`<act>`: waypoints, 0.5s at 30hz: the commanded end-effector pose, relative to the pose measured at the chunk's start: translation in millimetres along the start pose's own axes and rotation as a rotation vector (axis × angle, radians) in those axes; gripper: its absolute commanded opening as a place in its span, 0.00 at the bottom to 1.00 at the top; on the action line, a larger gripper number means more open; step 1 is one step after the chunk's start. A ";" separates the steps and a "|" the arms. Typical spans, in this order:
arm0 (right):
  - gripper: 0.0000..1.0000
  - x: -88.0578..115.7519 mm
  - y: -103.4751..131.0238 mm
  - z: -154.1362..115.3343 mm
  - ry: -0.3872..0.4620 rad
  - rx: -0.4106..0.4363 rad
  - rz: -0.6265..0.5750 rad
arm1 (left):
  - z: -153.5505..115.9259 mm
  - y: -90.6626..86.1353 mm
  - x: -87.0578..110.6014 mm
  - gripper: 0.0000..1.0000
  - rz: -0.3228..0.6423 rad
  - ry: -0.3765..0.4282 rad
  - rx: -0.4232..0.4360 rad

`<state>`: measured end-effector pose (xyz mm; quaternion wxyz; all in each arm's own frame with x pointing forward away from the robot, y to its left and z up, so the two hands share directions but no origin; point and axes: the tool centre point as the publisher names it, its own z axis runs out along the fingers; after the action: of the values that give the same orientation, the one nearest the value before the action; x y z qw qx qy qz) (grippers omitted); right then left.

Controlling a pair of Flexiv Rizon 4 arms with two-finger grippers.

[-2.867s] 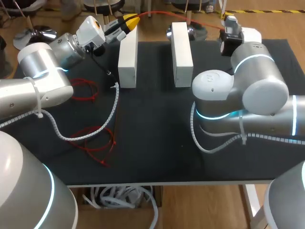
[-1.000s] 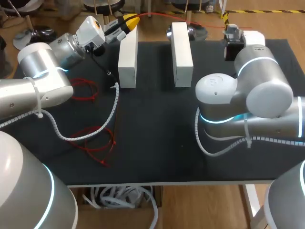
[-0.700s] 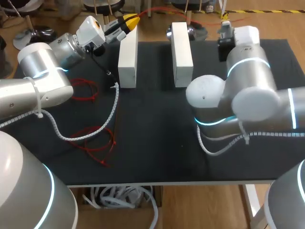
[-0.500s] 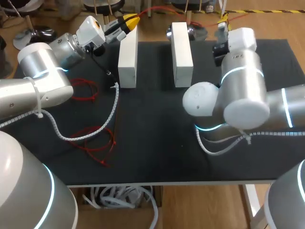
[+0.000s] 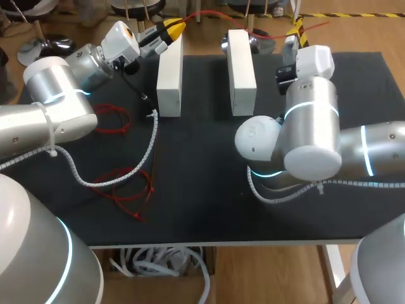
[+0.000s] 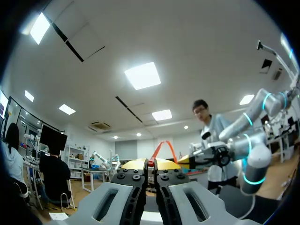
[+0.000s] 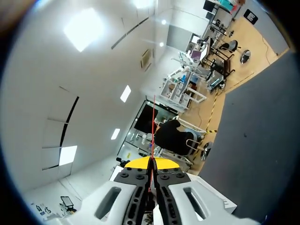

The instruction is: Grab the tape and strap the tape.

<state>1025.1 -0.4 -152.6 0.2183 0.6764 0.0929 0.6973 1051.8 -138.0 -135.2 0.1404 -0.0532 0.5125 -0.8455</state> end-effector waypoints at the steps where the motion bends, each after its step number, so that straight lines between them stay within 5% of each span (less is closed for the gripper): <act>1: 0.00 2.2 -0.2 0.1 -0.006 -0.001 -0.001 | 0.0 1.5 0.0 0.00 0.002 -0.001 0.003; 7: 0.00 2.2 -0.2 0.1 -0.006 -0.001 -0.001 | 0.0 1.5 0.0 0.00 0.002 -0.001 0.003; 15: 0.00 10.2 1.9 -3.4 0.089 -0.050 -0.289 | 0.0 1.5 0.0 0.00 0.002 -0.001 0.003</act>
<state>1018.1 1.4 -141.5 0.2953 0.6324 0.1587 0.6984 1051.8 -137.9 -135.2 0.1404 -0.0532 0.5125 -0.8455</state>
